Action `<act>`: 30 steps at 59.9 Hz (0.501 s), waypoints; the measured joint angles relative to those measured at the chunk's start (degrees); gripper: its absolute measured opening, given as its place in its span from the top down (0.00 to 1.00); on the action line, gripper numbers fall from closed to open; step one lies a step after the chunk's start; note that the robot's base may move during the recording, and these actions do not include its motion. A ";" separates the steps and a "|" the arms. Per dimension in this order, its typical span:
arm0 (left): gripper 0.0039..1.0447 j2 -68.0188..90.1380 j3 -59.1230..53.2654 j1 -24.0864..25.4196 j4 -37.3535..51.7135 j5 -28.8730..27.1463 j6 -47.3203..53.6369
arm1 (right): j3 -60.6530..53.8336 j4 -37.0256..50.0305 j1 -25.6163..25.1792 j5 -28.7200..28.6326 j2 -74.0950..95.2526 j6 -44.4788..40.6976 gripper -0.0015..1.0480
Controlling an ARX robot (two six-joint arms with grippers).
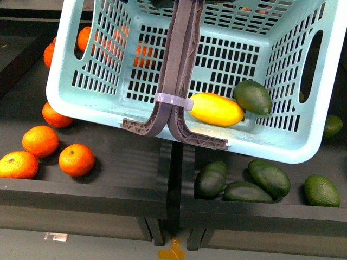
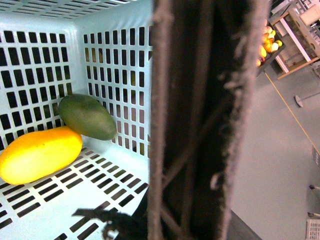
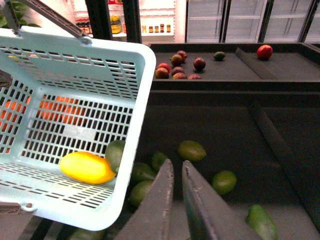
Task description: Pick mango and avocado into basket
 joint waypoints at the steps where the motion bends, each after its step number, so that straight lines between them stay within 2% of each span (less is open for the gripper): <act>1: 0.96 0.00 0.00 0.00 0.00 -0.02 0.00 | 0.00 0.00 0.00 0.00 0.00 0.00 0.82; 21: 0.96 0.00 0.00 0.02 0.00 -0.02 -0.02 | 0.00 0.00 0.00 0.00 -0.02 0.00 0.28; 30: 0.96 0.00 0.00 -0.48 0.00 0.09 -0.02 | 0.00 -0.07 0.00 0.17 -0.07 0.04 0.08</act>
